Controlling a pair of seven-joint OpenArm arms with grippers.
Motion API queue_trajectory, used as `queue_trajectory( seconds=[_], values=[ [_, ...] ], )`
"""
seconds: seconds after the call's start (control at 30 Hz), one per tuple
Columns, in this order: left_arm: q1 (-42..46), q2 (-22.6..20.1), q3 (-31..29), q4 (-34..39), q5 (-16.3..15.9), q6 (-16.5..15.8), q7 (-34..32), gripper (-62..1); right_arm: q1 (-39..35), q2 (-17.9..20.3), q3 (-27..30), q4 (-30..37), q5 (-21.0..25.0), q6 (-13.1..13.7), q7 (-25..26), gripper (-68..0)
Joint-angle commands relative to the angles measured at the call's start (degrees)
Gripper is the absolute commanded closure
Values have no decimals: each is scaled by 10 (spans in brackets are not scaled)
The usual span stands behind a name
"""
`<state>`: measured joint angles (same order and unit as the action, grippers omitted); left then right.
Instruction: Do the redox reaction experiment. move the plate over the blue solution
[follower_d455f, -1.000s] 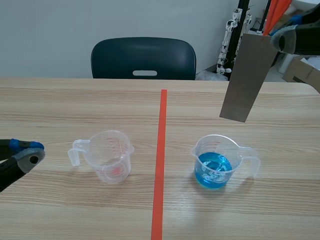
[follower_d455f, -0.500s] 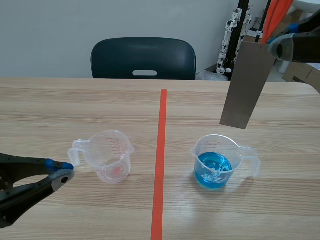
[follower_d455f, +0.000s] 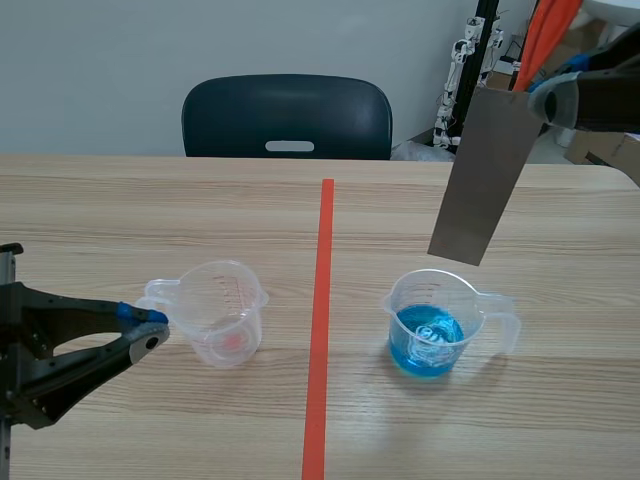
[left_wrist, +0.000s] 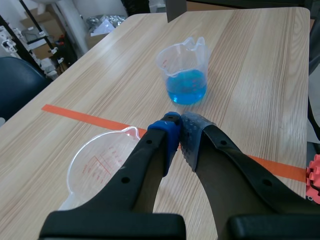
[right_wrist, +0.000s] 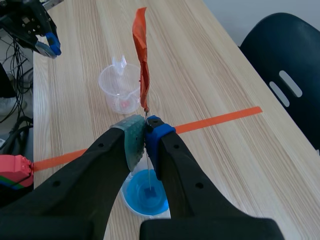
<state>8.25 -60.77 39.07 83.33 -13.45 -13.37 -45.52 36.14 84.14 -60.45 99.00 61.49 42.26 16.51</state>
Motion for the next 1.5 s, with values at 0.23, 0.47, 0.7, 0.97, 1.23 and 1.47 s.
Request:
queue_trajectory(
  seconds=[0.23, 0.47, 0.7, 0.97, 1.23, 1.47],
  values=[
    [-20, 22, -4, 9, 0, -1, -9, -25, 7, 3, 8, 2, 37, 5, 1, -19],
    [-49, 50, 9, 9, 24, -2, 25, -25, 7, 3, 8, 2, 49, 5, -8, -19],
    [-99, 77, 30, 9, 23, -26, 75, -25, 7, 3, 8, 2, 49, 5, -10, -19],
    [-123, 90, 28, 51, 22, -44, 122, -25, 7, 3, 8, 2, 49, 5, -14, -19],
    [-156, 151, 28, 69, 42, -60, 200, -25, 7, 3, 8, 2, 47, 5, -16, -19],
    [-162, 187, 28, 66, 56, -70, 229, -25, 7, 3, 8, 2, 47, 5, -16, -19]
  ],
)
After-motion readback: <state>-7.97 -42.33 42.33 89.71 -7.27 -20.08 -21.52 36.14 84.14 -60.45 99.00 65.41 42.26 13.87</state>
